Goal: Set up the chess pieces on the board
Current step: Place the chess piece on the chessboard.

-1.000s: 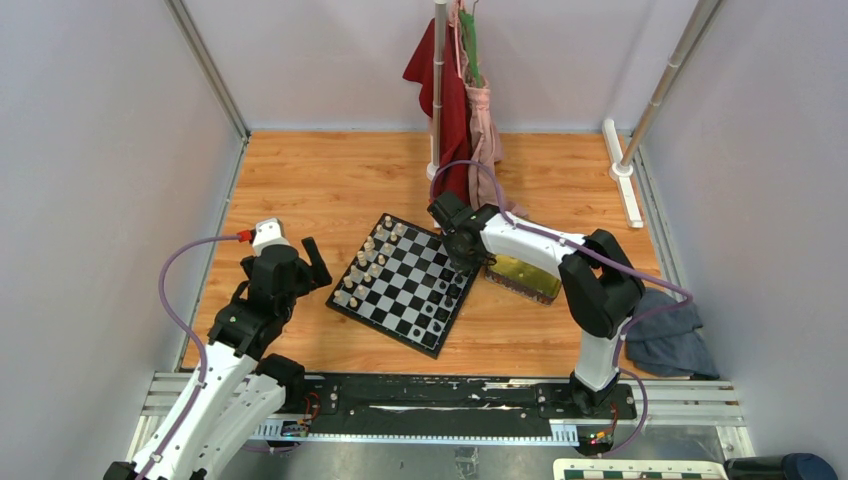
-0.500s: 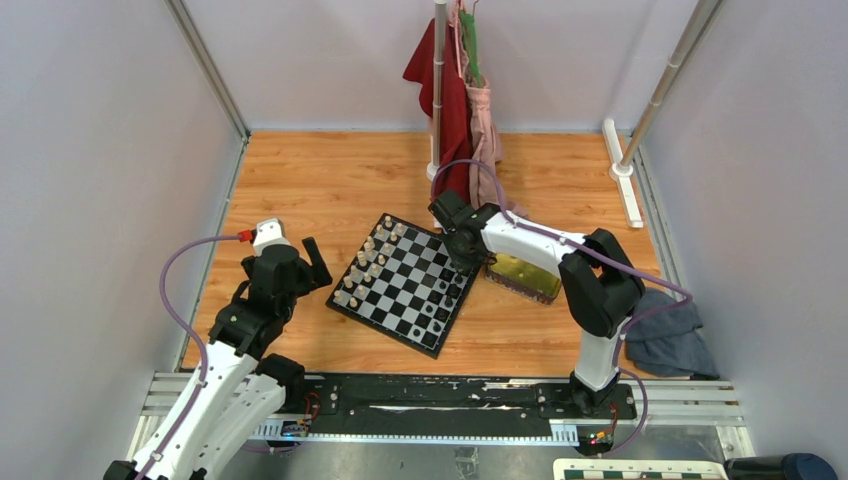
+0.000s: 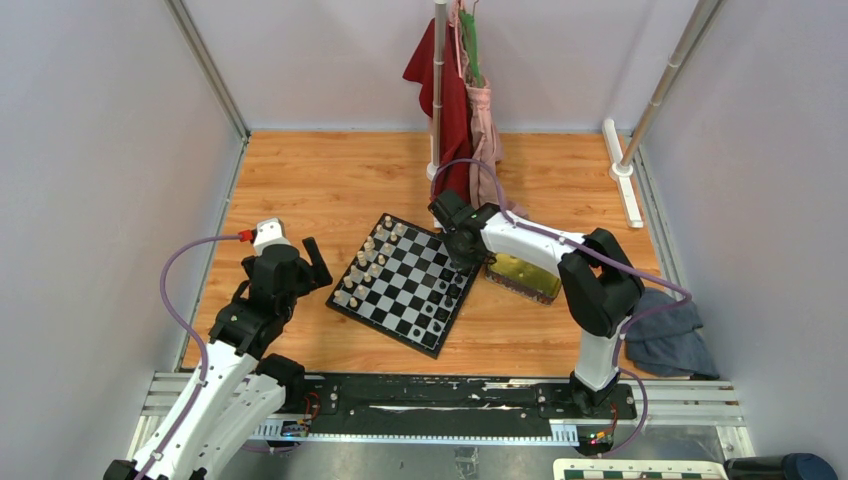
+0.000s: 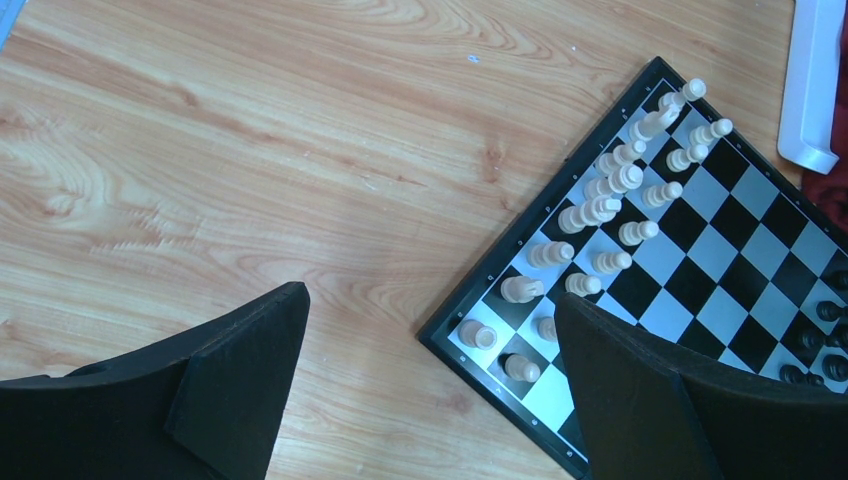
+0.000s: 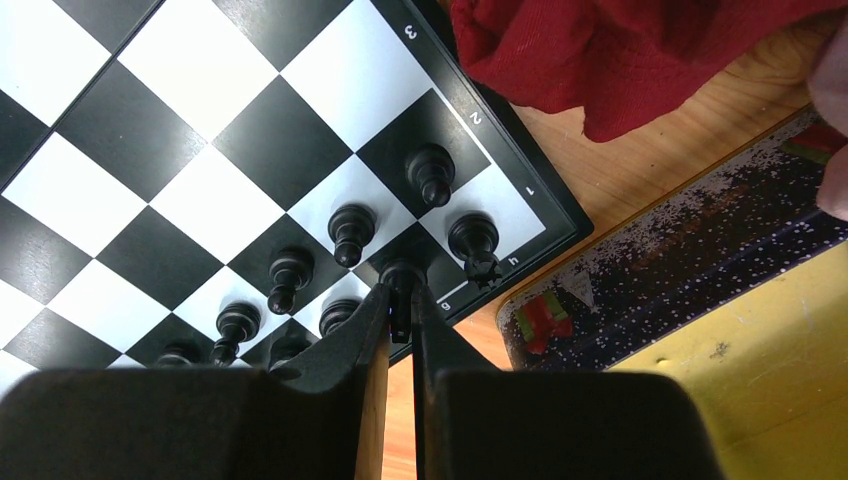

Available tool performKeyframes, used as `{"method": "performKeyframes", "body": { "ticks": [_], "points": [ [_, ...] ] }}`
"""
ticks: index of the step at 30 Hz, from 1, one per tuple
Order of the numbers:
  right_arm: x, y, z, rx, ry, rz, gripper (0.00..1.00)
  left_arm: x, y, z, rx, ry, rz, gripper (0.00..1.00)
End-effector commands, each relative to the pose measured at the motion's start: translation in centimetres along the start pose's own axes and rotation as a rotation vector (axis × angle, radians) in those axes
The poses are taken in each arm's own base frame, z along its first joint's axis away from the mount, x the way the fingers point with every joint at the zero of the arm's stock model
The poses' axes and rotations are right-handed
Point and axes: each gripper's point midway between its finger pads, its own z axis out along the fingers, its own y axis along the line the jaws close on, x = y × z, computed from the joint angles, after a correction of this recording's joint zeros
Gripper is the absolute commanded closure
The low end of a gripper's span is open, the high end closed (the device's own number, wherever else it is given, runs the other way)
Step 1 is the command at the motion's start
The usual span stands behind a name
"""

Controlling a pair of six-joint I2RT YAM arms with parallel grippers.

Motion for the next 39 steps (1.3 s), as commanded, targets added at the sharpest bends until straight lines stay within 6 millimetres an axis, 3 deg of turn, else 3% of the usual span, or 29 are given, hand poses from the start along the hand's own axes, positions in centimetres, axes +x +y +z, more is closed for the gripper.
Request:
{"method": "performKeyframes", "body": {
  "ticks": [1,13,39],
  "points": [
    [1.0,-0.4,0.9,0.003,0.047,-0.002,0.92,0.1,-0.2,0.2,0.004,-0.003,0.003,0.00],
    [1.0,-0.3,1.0,-0.005,0.051,-0.007,0.71,0.2,-0.2,0.3,0.003,0.001,0.005,0.00],
    [0.5,-0.9,-0.2,0.015,0.014,0.000,0.70,0.2,-0.3,0.2,0.008,0.001,0.006,0.00]
  ]
}}
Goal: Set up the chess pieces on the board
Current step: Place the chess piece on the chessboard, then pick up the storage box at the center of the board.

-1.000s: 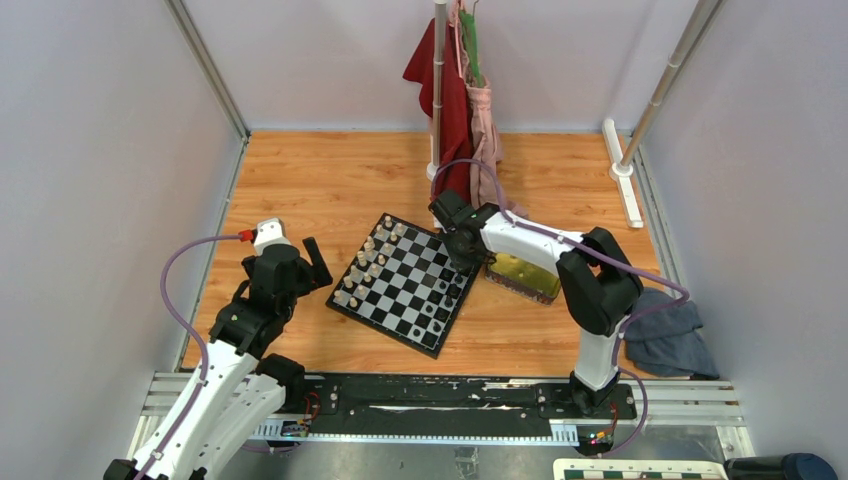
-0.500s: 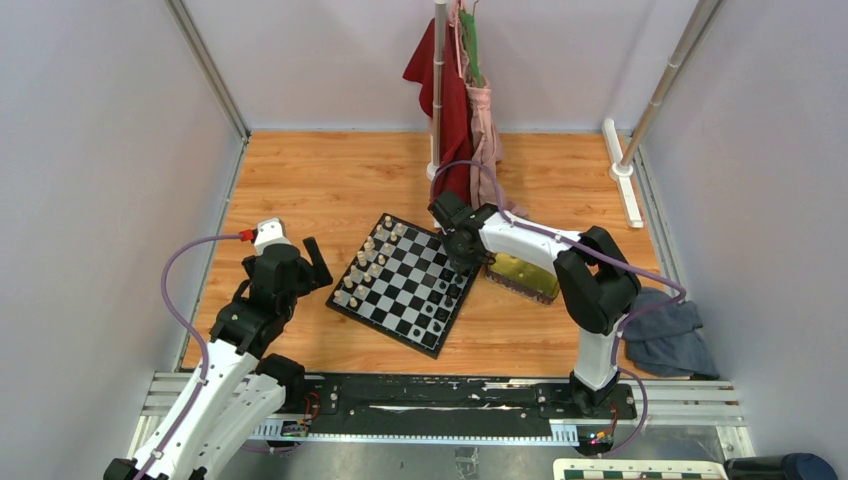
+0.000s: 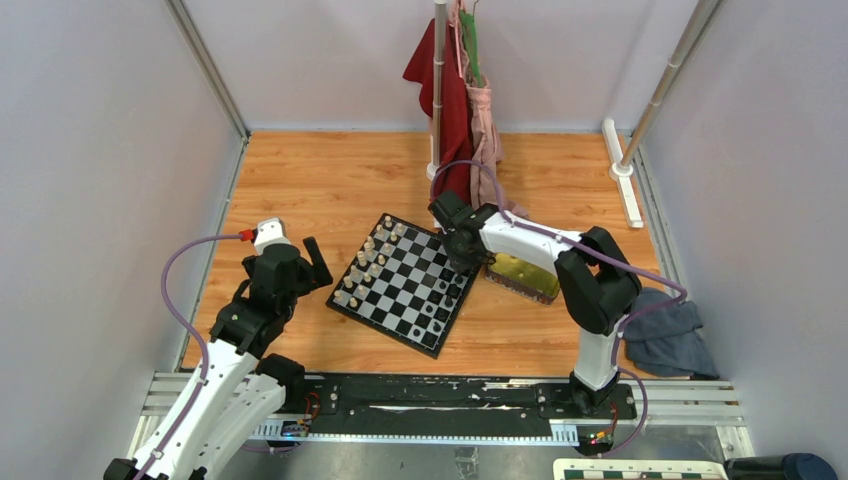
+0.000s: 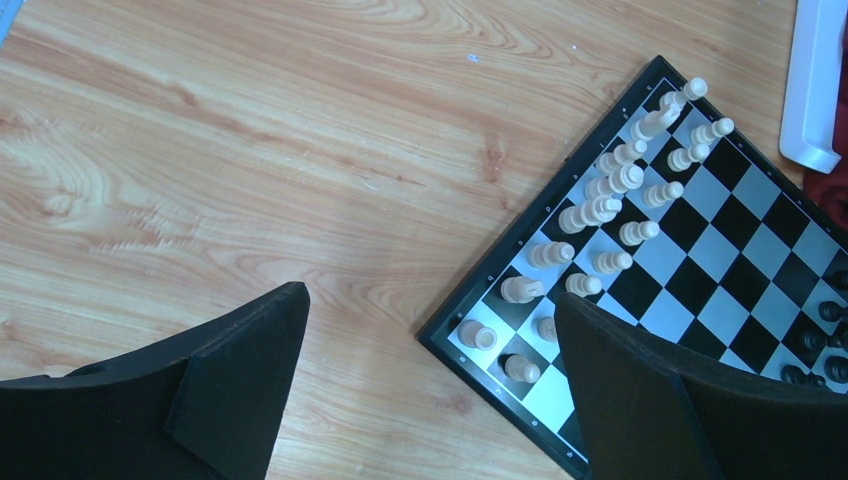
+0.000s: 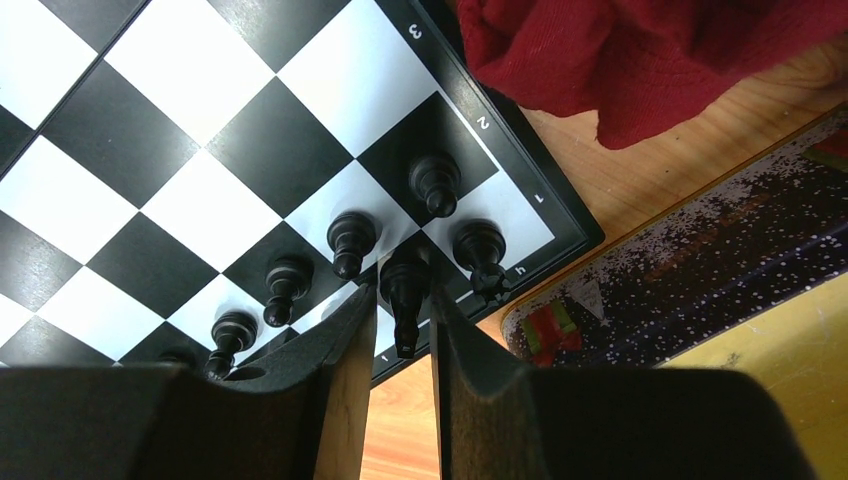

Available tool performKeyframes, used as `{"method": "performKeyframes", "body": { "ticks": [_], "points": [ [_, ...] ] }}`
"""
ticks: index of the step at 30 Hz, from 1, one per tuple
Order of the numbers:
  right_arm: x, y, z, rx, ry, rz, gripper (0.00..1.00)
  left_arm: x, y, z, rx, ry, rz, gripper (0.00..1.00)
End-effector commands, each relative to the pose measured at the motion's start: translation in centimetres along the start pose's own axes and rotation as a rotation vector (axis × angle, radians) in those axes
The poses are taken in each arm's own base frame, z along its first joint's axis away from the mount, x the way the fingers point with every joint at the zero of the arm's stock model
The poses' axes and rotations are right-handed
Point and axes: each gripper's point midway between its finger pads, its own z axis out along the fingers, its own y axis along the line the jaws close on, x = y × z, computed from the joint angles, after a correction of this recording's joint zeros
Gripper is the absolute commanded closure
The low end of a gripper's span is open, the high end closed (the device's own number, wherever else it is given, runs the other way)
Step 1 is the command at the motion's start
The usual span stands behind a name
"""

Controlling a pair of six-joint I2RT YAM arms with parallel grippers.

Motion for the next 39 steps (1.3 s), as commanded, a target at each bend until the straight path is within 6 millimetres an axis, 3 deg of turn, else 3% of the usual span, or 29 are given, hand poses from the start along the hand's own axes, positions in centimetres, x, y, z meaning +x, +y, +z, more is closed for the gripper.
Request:
{"method": "performKeyframes", "body": {
  "ticks": [1,39],
  "points": [
    [0.3,-1.1,-0.9,0.026,-0.002,0.001,0.70,0.1,-0.2,0.1,0.010,-0.004,0.003,0.00],
    [-0.3,-1.8,-5.1,0.022,-0.075,0.019,0.71,0.0,-0.3,0.0,0.016,-0.008,0.001,0.00]
  ]
}}
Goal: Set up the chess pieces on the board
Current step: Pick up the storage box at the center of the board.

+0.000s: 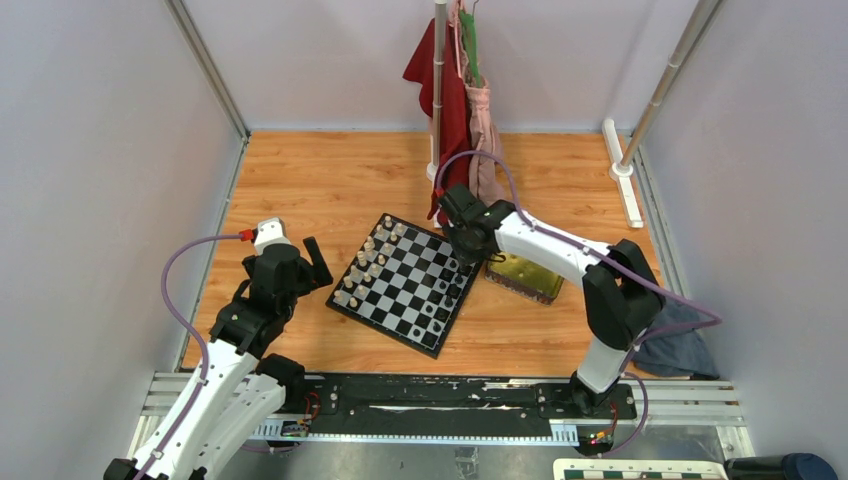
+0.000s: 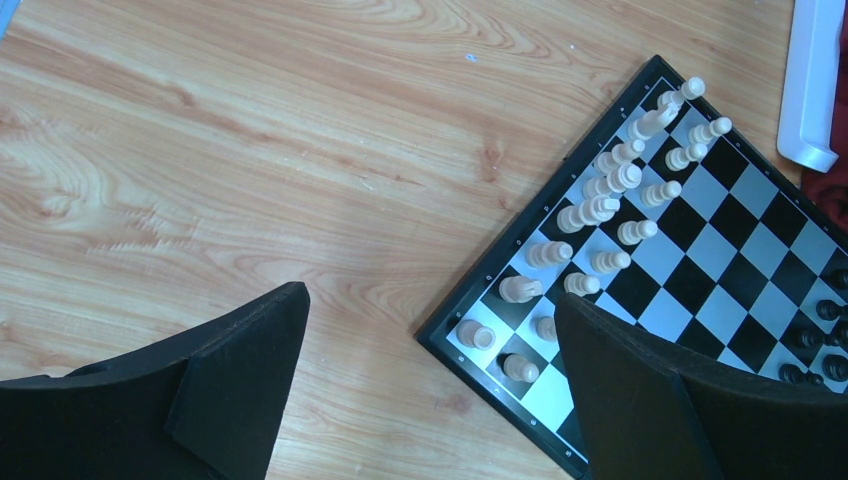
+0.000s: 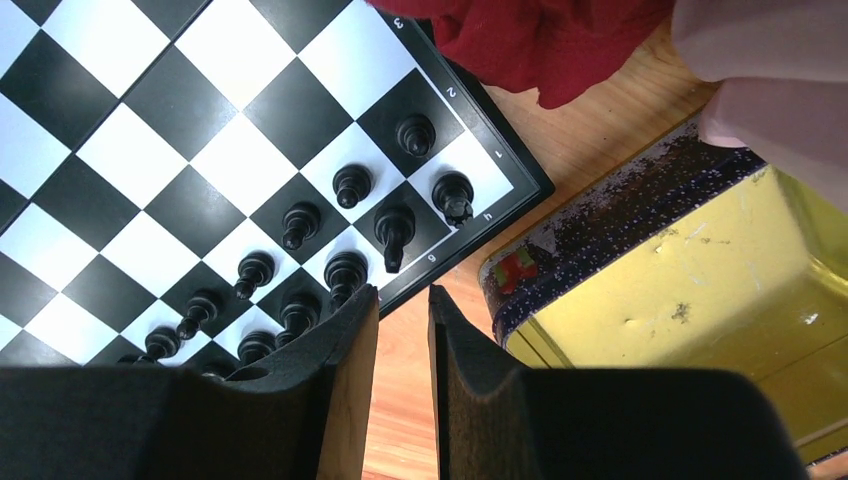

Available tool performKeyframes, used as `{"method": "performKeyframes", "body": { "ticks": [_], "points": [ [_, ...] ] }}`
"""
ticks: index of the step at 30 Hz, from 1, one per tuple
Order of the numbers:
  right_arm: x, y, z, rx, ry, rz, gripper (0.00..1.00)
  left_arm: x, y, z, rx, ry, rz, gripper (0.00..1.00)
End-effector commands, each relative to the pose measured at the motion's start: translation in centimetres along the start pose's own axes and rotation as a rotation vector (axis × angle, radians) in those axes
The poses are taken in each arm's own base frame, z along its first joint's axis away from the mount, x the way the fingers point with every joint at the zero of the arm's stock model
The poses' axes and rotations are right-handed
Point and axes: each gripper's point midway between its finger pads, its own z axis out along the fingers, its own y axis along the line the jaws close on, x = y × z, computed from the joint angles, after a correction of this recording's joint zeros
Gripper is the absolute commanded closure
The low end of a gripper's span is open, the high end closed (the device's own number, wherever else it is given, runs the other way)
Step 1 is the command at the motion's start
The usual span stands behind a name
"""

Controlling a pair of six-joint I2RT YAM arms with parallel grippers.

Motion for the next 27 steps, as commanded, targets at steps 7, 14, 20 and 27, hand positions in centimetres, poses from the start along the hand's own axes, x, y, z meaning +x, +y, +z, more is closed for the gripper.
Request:
{"method": "performKeyframes", "body": {
  "ticks": [7,14,20,27],
  "points": [
    [0.4,-1.2,-2.8,0.019,-0.022,0.011,0.68,-0.1,-0.3,-0.1,0.015,-0.011,0.000,0.00],
    [0.6,-2.4,-5.0,0.047,-0.088,0.035,0.67,0.2,-0.2,0.2,0.006,0.004,0.011,0.00],
    [2.0,-5.3,-6.7,0.154,-0.151,0.072,0.63,0.0,0.2,0.1,-0.016,-0.005,0.010,0.00],
    [4.2,-8.8,-8.1,0.248,-0.193,0.179,0.59,-0.9,1.7,0.2,-0.111,-0.052,-0.006,0.00]
  ]
}}
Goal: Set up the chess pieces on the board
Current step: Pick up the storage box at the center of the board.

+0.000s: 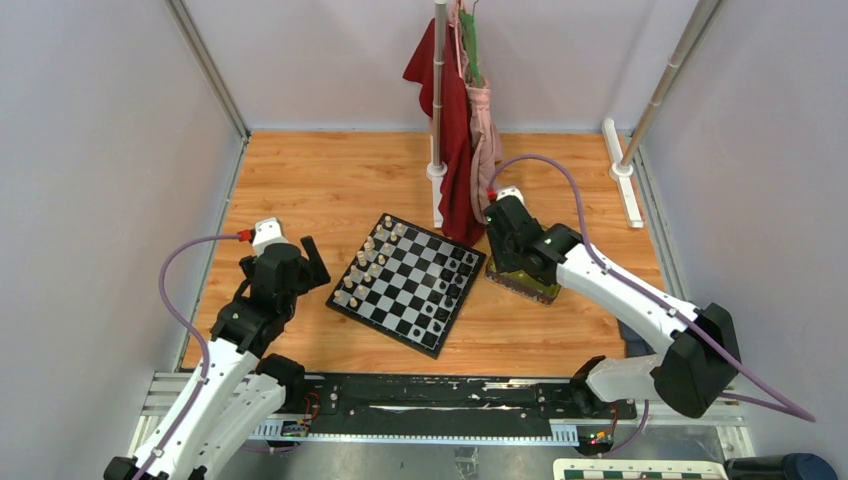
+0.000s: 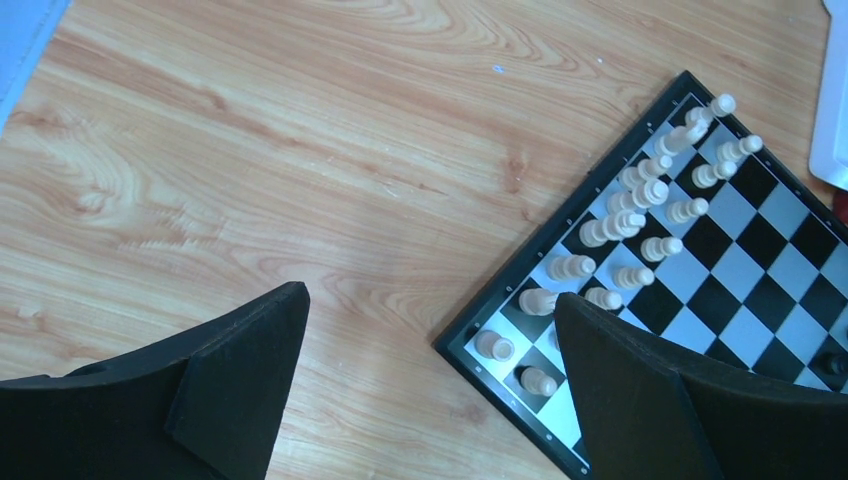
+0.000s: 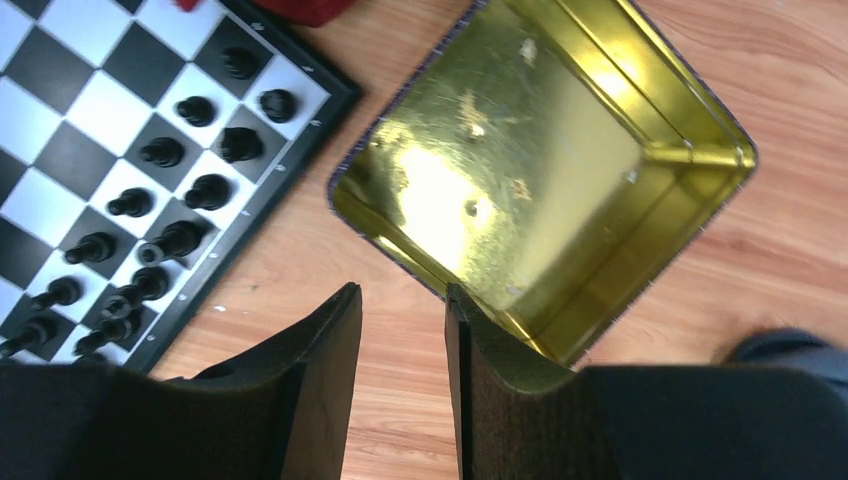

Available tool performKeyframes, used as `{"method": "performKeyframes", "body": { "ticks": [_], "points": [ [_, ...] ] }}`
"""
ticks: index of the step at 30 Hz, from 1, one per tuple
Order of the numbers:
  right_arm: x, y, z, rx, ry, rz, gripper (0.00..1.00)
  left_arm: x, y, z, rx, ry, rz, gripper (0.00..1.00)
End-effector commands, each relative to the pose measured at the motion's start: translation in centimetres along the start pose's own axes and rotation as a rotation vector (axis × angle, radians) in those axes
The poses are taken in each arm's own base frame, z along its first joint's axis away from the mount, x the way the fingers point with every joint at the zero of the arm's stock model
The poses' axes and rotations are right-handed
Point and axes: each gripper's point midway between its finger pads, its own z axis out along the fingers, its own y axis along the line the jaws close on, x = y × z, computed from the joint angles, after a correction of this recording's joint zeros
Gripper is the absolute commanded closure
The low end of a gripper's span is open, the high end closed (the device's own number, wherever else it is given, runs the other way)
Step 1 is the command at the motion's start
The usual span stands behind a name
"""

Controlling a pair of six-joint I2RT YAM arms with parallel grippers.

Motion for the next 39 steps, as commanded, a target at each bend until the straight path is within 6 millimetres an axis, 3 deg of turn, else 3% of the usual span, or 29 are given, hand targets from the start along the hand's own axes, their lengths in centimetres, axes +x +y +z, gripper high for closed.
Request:
{"method": "performKeyframes", "body": {
  "ticks": [1,11,16,22,30,39],
  "points": [
    [1.4,-3.5,-0.3,0.115,-0.002,0.082,0.59,-1.0,1.4,0.2,-0.094,-0.051,-0.011,0.00],
    [5.1,-7.1,1.6,0.185,0.079,0.237,0.59,-2.0,1.6,2.8,-0.212,-0.089,0.004,0.00],
    [5.0,-9.3,2.2,0.233,0.112,0.292,0.59,-3.1,0.2,3.9,-0.218,-0.086,0.015,0.00],
    [3.7,-11.2,1.5,0.287,0.120,0.338,0.59,-4.2,-1.4,4.9,-0.217,-0.068,0.046,0.00],
    [5.4,-14.0,1.9,0.373,0.191,0.408,0.59,-4.5,-2.7,6.1,-0.196,-0.060,0.076,0.00],
    [5.8,-16.2,4.0,0.411,0.230,0.482,0.60,-5.2,-3.5,6.6,-0.184,-0.059,0.105,0.00]
  ]
}}
